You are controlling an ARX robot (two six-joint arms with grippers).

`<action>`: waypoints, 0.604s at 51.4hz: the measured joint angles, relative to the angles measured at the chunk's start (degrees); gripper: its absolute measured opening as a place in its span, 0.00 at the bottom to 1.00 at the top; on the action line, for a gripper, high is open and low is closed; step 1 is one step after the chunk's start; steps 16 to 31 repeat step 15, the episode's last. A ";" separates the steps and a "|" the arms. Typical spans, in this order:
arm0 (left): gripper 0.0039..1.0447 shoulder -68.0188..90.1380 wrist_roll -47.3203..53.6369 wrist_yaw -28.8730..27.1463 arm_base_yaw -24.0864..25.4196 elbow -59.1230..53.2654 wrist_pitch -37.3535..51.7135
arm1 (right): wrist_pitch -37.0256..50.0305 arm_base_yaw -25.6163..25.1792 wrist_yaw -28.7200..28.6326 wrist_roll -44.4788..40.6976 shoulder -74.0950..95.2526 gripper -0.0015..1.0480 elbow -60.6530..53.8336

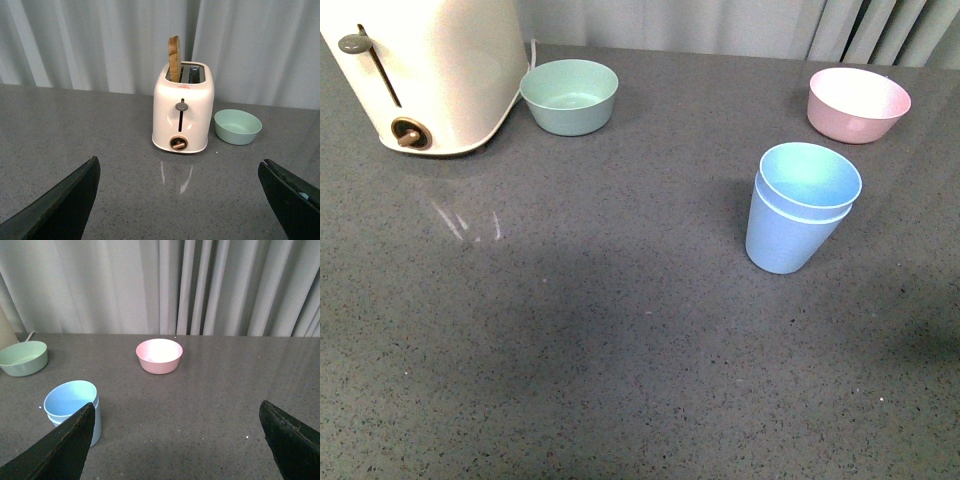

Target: Stack blue cups with both arms

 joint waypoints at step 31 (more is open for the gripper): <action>0.92 0.00 0.00 -0.02 0.00 0.00 0.00 | 0.00 0.00 -0.02 0.02 0.00 0.91 0.00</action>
